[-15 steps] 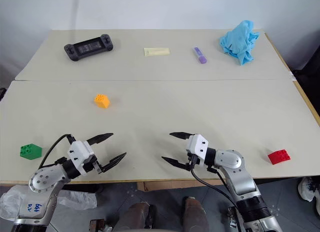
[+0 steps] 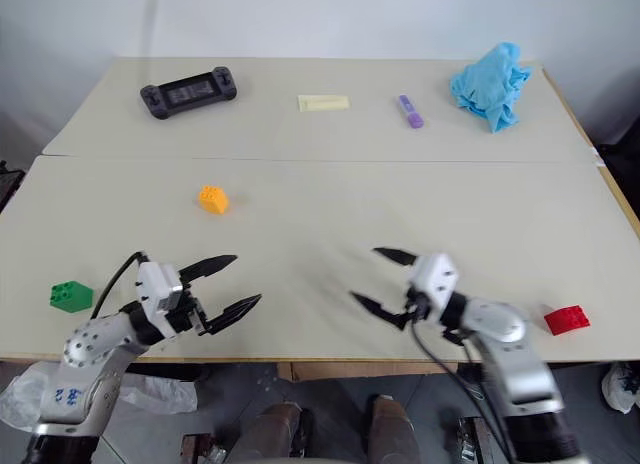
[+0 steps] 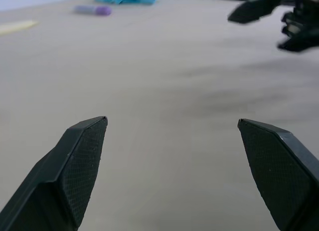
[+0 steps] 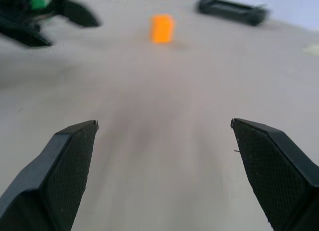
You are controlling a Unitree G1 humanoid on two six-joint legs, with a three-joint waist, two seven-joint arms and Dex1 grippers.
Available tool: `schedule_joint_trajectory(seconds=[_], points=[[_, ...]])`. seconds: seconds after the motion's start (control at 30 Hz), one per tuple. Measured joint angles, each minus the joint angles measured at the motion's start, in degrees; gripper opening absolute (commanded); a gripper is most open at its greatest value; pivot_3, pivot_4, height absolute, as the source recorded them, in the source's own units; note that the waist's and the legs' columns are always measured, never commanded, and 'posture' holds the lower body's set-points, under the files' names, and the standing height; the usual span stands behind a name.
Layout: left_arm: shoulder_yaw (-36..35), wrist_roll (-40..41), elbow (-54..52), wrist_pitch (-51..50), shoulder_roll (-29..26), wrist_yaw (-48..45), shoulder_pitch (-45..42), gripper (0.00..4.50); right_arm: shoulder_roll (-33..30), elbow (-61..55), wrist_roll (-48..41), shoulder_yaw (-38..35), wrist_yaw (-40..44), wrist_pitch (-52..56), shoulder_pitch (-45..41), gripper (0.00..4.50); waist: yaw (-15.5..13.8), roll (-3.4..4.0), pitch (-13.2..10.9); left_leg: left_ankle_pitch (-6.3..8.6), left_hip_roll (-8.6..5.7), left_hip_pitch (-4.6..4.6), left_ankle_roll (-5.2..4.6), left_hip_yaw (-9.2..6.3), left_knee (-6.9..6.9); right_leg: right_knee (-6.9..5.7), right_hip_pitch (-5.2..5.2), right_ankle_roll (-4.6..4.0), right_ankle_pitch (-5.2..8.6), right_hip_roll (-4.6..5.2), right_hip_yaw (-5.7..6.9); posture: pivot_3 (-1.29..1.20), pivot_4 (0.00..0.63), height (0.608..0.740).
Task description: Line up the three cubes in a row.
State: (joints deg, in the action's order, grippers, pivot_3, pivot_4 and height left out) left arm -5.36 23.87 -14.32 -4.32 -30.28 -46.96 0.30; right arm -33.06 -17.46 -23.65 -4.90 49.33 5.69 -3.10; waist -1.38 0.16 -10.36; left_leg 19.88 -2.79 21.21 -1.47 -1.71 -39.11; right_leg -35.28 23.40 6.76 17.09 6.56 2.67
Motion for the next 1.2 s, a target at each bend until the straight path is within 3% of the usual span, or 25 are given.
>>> schedule_joint_trajectory(seconds=[0.17, 0.3, 0.43, 0.5, 0.77, 1.03, 1.2], points=[[4.73, 0.31, -0.45, -3.42, -0.58, -3.48, -3.93, 4.46, -6.8, -11.43, -9.81, -17.1, -2.93, 11.14, 12.11, 4.5, -0.26, 0.02, 0.03, 0.0, 0.07, 0.0, 0.02, -0.12, 0.12, 0.17, -0.12, -0.01, 0.0, -0.06, 0.12, 0.0, 0.15, 0.74], [7.32, 0.33, -0.29, -4.96, -0.38, -5.45, -8.22, 4.46, -5.13, -12.19, -11.37, -32.94, -9.1, 13.8, 19.98, 4.5, -0.17, 0.06, 0.05, -0.01, 0.02, -0.03, -0.02, -0.01, 0.07, 0.18, -0.15, 0.05, -0.03, -0.05, 0.02, 0.0, 0.15, 0.74], [10.24, 0.32, 0.96, -5.08, 2.09, -6.66, -10.61, 4.46, -1.91, -3.7, -8.26, -48.35, -9.28, 10.19, 32.35, 4.5, -1.44, 0.15, 0.1, -0.02, -0.02, -0.06, -0.06, -0.06, 0.18, 0.29, -0.21, 0.05, -0.02, -0.06, 0.06, 0.0, 0.15, 0.74], [11.19, -0.12, 1.95, -5.12, 2.33, -6.85, -10.27, 4.46, 0.57, 0.19, -7.09, -51.46, -9.16, 8.99, 36.16, 4.5, -1.17, 0.16, 0.11, -0.01, -0.02, -0.06, -0.08, 0.03, 0.19, 0.3, -0.18, 0.05, -0.02, -0.06, -0.04, 0.0, 0.15, 0.74], [12.14, -2.76, -0.54, -2.95, 3.04, -4.95, -9.55, 4.46, 2.78, 4.76, -7.64, -53.25, -7.75, 9.27, 42.03, 4.5, 0.26, 0.5, 0.31, -0.01, 0.11, -0.46, -0.11, 0.35, 0.24, 0.22, -0.33, 0.06, -0.03, -0.07, -0.48, 0.0, 0.15, 0.74], [12.84, -3.55, -0.98, -2.82, 3.62, -4.27, -8.82, 4.46, -12.83, 5.82, -10.81, -49.64, -3.61, 20.85, 37.41, 4.5, -0.24, 0.56, 0.34, 0.33, 0.17, -0.93, -0.56, 0.44, 0.36, 0.47, -0.82, 0.07, -0.03, -0.06, -0.56, 0.0, 0.15, 0.74], [15.36, -2.66, -2.6, -4.44, 3.87, -6.05, -8.61, 4.46, -21.13, 12.05, -7.85, -41.8, -3.89, 27.66, 29.83, 4.5, -0.3, 0.55, 0.33, 0.26, 0.15, -0.85, -0.41, 0.44, 0.31, 0.6, -0.82, 0.11, -0.05, -0.05, -0.54, 0.0, 0.15, 0.74]])
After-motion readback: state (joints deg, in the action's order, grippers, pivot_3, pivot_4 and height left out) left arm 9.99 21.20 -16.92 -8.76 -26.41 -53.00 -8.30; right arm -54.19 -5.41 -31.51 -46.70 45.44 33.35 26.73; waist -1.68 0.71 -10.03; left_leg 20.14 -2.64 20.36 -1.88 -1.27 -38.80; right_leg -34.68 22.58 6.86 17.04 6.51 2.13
